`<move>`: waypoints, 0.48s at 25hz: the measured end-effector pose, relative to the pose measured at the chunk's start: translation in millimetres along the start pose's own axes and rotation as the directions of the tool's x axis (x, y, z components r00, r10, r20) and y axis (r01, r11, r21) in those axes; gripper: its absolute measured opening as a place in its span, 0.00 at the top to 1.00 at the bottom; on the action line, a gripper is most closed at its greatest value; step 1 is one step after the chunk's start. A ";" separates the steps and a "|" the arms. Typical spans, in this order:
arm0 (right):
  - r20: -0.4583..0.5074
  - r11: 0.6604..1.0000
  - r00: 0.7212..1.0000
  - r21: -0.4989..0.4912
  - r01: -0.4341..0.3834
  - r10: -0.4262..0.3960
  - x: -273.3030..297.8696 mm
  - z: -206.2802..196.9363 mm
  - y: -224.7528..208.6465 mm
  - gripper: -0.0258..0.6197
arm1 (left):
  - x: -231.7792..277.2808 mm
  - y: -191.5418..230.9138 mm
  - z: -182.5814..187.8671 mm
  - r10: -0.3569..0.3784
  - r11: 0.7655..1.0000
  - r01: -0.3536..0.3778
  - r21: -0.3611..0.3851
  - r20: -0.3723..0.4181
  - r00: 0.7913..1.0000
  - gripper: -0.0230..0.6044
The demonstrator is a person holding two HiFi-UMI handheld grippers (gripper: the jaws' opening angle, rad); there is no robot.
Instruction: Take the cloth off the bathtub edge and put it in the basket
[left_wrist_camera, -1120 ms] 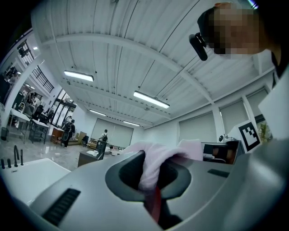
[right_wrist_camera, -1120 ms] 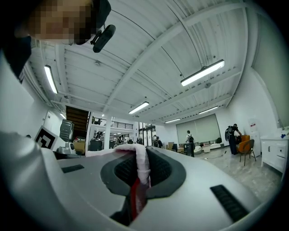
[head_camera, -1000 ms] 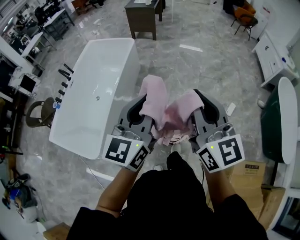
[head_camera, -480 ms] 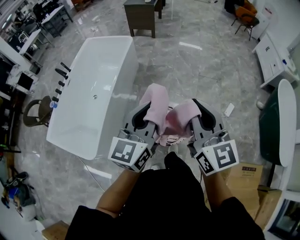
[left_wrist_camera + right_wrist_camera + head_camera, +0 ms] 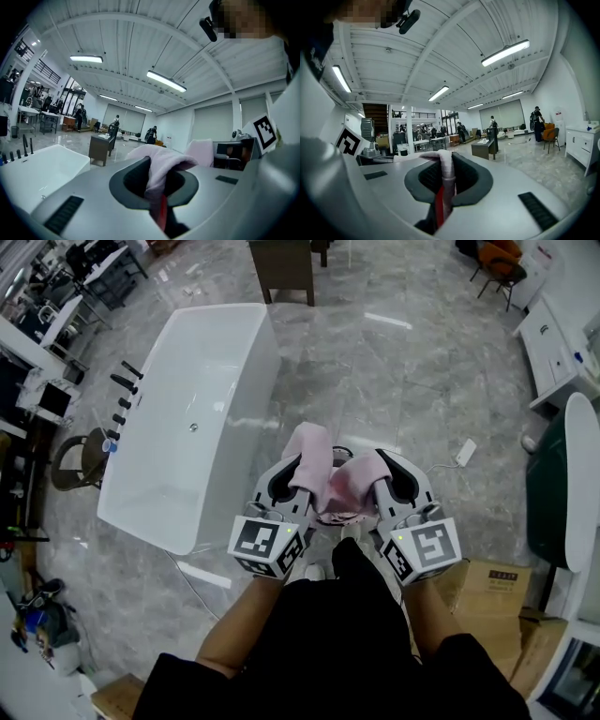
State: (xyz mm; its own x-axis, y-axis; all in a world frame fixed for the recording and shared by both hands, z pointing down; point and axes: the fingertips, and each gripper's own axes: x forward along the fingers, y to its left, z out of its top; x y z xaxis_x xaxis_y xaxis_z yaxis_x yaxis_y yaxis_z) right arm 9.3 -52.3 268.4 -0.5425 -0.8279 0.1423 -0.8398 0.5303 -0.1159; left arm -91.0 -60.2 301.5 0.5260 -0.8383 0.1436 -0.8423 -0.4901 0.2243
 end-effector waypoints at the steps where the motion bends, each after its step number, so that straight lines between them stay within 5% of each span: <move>1: -0.005 1.000 1.000 -0.004 -0.002 0.002 0.8 -5.3 -3.0 0.90 | 3.3 -0.7 -4.9 0.000 1.000 0.000 0.000 -0.009 1.000 0.91; 12: -0.102 1.000 0.995 -0.015 0.011 -0.012 20.5 -67.1 -42.5 0.90 | 46.2 6.0 -65.0 0.007 1.000 -0.010 -0.023 -0.114 0.993 0.91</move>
State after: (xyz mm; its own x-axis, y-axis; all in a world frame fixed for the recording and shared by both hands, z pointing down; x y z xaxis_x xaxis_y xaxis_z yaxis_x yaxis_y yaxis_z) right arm 32.5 -79.5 342.2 -0.5314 -0.8115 0.2432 -0.8459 0.5240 -0.0999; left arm -64.1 -86.3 372.1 0.5300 -0.8090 0.2543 -0.8445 -0.4761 0.2452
